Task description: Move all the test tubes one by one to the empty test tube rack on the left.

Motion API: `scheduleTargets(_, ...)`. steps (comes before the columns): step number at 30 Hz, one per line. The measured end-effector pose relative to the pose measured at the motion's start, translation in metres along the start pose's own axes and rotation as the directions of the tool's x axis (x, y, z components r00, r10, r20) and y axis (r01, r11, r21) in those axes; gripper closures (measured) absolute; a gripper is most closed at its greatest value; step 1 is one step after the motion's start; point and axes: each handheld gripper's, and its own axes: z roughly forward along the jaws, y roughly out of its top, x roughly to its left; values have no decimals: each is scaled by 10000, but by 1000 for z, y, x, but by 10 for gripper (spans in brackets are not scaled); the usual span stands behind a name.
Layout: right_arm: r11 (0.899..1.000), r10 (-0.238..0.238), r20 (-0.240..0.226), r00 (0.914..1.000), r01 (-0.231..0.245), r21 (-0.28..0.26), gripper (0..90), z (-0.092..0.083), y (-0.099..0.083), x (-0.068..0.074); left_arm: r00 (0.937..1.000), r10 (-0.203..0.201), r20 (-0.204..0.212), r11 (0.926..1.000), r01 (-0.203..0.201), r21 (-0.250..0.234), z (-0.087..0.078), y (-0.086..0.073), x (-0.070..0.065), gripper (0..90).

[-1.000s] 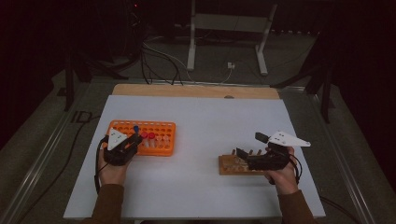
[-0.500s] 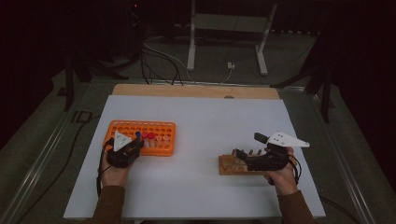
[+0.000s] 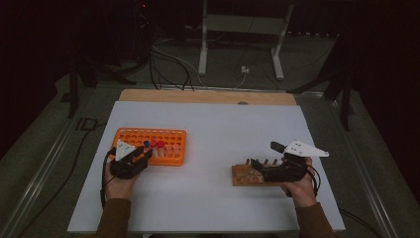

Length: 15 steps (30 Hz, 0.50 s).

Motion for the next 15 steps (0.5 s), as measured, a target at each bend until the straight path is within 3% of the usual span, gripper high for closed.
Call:
scheduleTargets(5, 9998, 36, -22, 10000, -36, 179, 32, 0, -3, -2, 9982, -484, 361, 9977, 500, -448, -11, 2, 3, 519)
scheduleTargets(9, 9995, -128, -7, 9999, 129, 303, 58, 1, -7, -1, 9939, -942, 574, 9922, 985, -770, -18, 6, 3, 408)
scheduleTargets(15, 9977, -394, -107, 9992, 399, 543, 178, 4, -14, 3, 9923, -968, 767, 9873, 1055, -1188, -26, 13, -6, 241)
